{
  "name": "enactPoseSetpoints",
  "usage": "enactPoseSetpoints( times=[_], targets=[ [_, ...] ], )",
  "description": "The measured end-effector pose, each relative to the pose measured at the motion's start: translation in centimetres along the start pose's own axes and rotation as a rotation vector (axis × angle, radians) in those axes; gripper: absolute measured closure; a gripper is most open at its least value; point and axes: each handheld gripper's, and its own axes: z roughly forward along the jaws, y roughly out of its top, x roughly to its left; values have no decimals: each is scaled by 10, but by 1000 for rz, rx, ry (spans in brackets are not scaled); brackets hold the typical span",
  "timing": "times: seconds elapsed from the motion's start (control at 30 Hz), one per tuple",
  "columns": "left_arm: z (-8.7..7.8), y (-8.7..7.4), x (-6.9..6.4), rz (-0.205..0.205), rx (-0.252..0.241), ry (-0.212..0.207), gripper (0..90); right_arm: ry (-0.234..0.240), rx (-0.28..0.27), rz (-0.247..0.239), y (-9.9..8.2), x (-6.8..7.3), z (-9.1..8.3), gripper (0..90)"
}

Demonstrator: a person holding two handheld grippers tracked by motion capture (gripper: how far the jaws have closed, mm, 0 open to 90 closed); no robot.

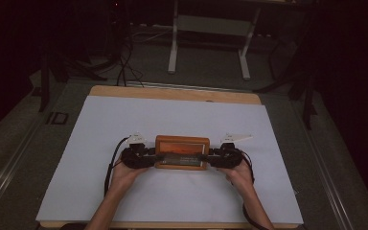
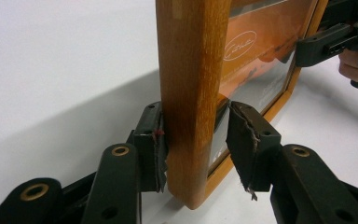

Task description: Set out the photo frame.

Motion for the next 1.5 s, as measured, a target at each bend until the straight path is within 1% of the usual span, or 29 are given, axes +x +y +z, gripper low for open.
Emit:
enactPoseSetpoints(
  times=[0.17,0.3,0.47,0.77,0.83,0.93,1.4,1.5],
  targets=[
    [2,-1,1,-2,1,13,583,3,-1,9,-1,-3,4,574],
    [4,-2,2,-6,5,21,583,-1,0,6,-1,-5,6,569],
    [5,-3,3,-6,1,23,583,1,-3,10,-3,-8,8,568],
    [6,-4,6,-16,-10,11,584,5,-10,16,-3,-9,9,569],
    [6,-4,5,-12,-8,12,585,10,-17,14,-4,-10,9,569],
    [5,-4,4,-2,-4,17,585,12,-16,9,-5,-10,9,570],
    [5,-4,2,3,4,32,581,2,-19,5,-6,-8,9,562],
    [5,-4,2,-2,5,25,543,-8,-12,4,-5,-7,9,551]
  ],
)
